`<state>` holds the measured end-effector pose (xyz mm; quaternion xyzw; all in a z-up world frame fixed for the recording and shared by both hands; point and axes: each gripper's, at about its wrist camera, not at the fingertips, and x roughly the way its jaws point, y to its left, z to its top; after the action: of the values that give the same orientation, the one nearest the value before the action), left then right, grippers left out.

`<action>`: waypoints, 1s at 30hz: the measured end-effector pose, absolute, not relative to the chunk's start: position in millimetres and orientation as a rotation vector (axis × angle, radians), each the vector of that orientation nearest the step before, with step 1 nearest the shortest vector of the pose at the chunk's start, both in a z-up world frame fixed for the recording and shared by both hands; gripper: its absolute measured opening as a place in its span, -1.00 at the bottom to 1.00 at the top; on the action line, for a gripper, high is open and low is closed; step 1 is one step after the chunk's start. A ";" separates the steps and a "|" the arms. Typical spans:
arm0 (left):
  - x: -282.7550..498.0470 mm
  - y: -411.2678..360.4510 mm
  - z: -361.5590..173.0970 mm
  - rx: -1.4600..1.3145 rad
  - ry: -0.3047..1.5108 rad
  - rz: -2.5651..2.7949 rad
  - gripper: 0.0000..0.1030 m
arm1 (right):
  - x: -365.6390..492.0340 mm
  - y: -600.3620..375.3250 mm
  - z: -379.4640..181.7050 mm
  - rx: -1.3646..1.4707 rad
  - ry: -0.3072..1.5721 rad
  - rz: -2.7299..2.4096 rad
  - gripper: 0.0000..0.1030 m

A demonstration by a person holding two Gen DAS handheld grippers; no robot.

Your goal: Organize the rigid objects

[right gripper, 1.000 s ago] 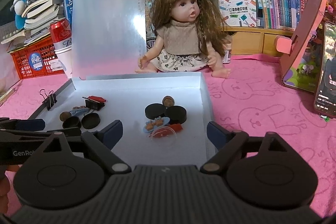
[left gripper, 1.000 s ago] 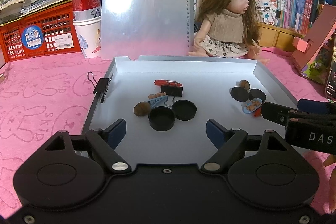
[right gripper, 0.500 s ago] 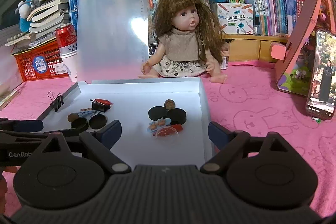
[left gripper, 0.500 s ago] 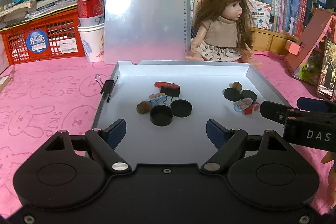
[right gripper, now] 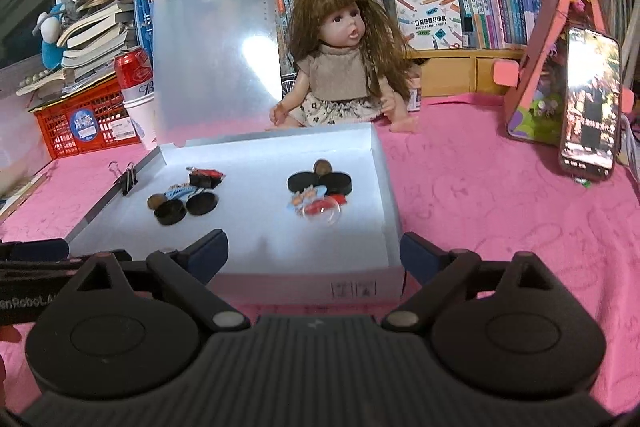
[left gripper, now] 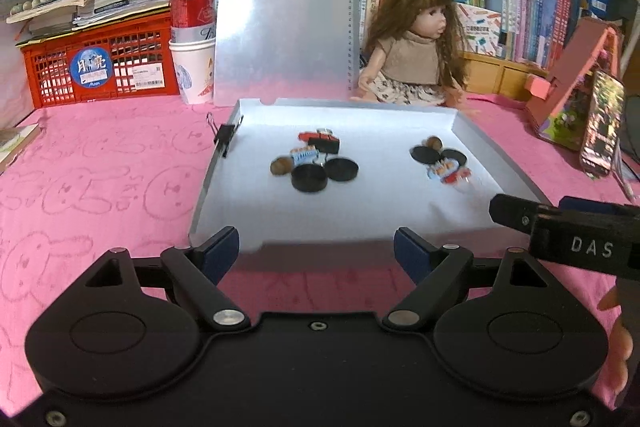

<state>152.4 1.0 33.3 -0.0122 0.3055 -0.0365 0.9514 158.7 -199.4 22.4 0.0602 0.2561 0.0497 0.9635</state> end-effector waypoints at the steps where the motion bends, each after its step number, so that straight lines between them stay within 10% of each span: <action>1: 148.9 1.0 31.6 -0.023 0.623 -0.074 0.63 | 155.8 -198.9 21.2 0.117 0.520 0.101 0.93; 30: 141.9 9.2 -4.4 0.009 0.664 0.004 0.91 | 149.0 -183.2 -8.7 -0.022 0.650 0.121 1.00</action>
<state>141.9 9.2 -4.4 0.0046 0.3257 0.0019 0.9455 149.0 -183.2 -8.7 -0.0106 0.3190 0.0596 0.9458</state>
